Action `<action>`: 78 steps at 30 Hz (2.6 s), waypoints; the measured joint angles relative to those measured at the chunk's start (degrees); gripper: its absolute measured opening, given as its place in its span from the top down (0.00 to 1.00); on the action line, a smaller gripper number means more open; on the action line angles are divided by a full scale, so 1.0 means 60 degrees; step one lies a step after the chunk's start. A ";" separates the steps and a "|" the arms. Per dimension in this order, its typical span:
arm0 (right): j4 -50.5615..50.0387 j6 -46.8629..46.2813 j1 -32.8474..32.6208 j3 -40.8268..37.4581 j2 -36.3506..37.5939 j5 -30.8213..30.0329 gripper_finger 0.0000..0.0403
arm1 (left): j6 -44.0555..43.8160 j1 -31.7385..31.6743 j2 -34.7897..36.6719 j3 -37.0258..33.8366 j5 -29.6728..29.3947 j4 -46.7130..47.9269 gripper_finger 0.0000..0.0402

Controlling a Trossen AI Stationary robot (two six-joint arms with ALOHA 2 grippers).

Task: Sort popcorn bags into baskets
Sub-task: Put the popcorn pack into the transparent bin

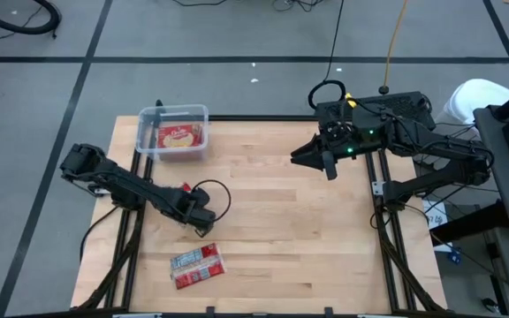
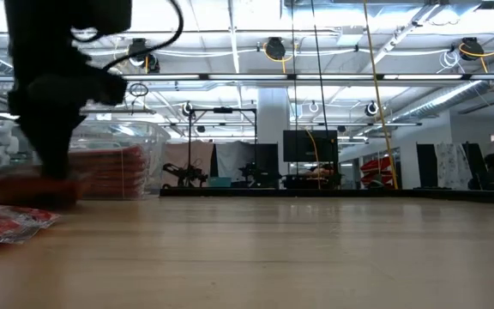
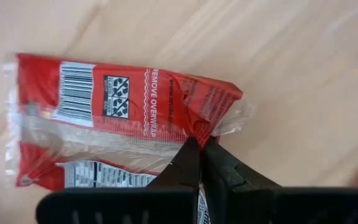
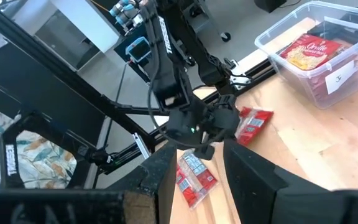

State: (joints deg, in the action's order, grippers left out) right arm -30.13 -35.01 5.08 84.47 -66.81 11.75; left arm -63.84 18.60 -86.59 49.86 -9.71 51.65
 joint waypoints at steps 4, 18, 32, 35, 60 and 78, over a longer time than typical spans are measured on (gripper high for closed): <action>0.0032 0.0179 0.0000 0.0004 -0.0089 0.0004 0.69 | 0.0344 -0.0004 0.0364 0.0801 -0.0190 0.0035 0.99; 0.0419 0.0400 -0.0252 -0.0778 -0.0284 0.0001 0.69 | 0.2202 0.0094 0.0875 0.3713 -0.1061 0.0226 1.00; 0.0968 0.0205 -0.1266 -0.1951 -0.0270 0.0004 0.69 | 0.4625 0.0109 0.1034 0.4869 0.0155 -0.4020 0.99; 0.0899 0.0279 -0.1483 -0.1967 -0.0211 -0.0015 0.69 | 0.4799 0.0012 0.1050 0.4887 0.0374 -0.5004 0.99; 0.0582 0.1353 -0.2369 -0.1974 0.1531 -0.1460 0.41 | 0.6150 -0.0045 0.1042 0.4887 0.0626 -0.9269 0.99; 0.9563 0.0039 -0.2368 -0.5830 0.1464 -0.1438 0.41 | 0.6884 -0.0041 0.1042 0.4887 0.0641 -1.0454 0.99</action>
State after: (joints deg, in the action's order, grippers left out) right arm 27.25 -34.78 -9.13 49.49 -58.02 3.12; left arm -22.54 18.35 -80.34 79.18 -5.87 -11.07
